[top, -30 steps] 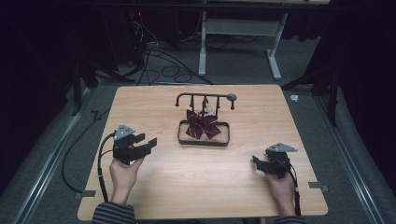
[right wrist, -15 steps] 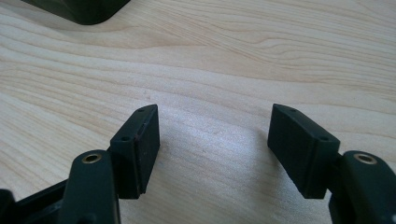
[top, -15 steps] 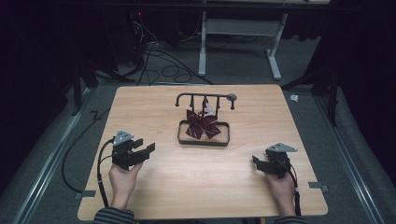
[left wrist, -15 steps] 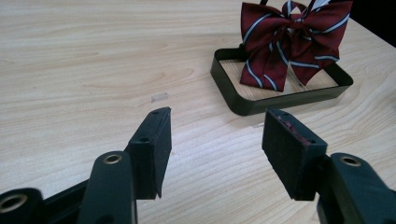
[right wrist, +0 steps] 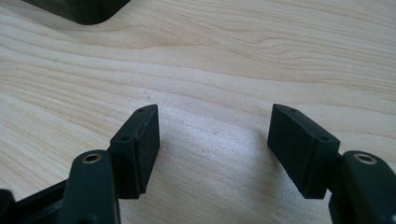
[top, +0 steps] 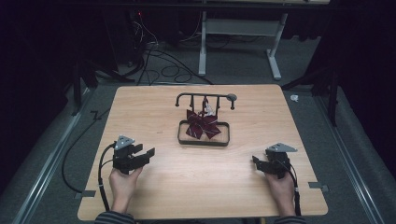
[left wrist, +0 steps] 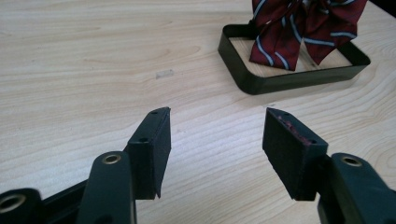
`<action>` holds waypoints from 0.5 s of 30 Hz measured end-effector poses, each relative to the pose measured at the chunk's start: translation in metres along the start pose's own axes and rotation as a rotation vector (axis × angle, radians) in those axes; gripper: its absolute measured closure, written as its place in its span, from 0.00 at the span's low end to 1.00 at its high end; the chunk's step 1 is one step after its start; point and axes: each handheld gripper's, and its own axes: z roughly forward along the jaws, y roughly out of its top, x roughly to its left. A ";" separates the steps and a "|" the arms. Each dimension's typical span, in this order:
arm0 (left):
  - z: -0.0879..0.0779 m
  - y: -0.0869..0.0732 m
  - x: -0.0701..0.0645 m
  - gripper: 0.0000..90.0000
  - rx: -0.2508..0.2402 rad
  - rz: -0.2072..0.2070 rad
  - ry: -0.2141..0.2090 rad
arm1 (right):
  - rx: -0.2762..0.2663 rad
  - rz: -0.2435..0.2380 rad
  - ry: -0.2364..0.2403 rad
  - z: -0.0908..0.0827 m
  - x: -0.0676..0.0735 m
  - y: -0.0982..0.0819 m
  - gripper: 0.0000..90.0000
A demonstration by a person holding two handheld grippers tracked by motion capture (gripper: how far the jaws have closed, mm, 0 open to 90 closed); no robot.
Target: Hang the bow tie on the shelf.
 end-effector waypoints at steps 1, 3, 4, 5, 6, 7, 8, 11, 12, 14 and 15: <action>0.001 -0.001 0.001 0.47 0.003 -0.001 0.001 | 0.001 0.001 -0.001 0.000 0.000 0.000 0.39; 0.002 -0.003 0.001 0.47 0.007 -0.005 0.007 | 0.001 0.001 -0.001 0.000 0.000 0.000 0.39; 0.002 -0.004 0.002 0.47 0.006 -0.006 0.008 | 0.000 0.000 0.000 0.000 0.000 0.000 0.39; 0.003 -0.005 0.001 0.47 0.009 -0.008 0.010 | 0.000 0.000 0.000 0.000 0.000 0.000 0.39; 0.004 -0.006 0.001 0.47 0.012 -0.006 0.013 | 0.001 0.001 0.000 0.000 0.000 0.000 0.39; 0.005 -0.007 0.001 0.47 0.011 -0.006 0.016 | 0.001 0.001 0.000 0.000 0.000 0.000 0.39; 0.005 -0.008 0.001 0.47 0.016 -0.003 0.017 | 0.000 0.000 0.001 0.000 0.000 0.000 0.39; 0.008 -0.011 0.001 0.46 0.032 0.007 0.028 | 0.000 0.000 0.000 0.000 0.000 0.000 0.39; 0.008 -0.012 0.001 0.46 0.033 0.007 0.032 | 0.000 0.000 0.001 0.000 0.000 0.000 0.39; 0.010 -0.013 0.002 0.46 0.039 0.005 0.034 | 0.000 0.000 0.002 0.000 0.000 0.000 0.39; 0.010 -0.014 0.002 0.46 0.039 0.004 0.037 | 0.000 0.000 0.001 0.000 0.000 0.000 0.39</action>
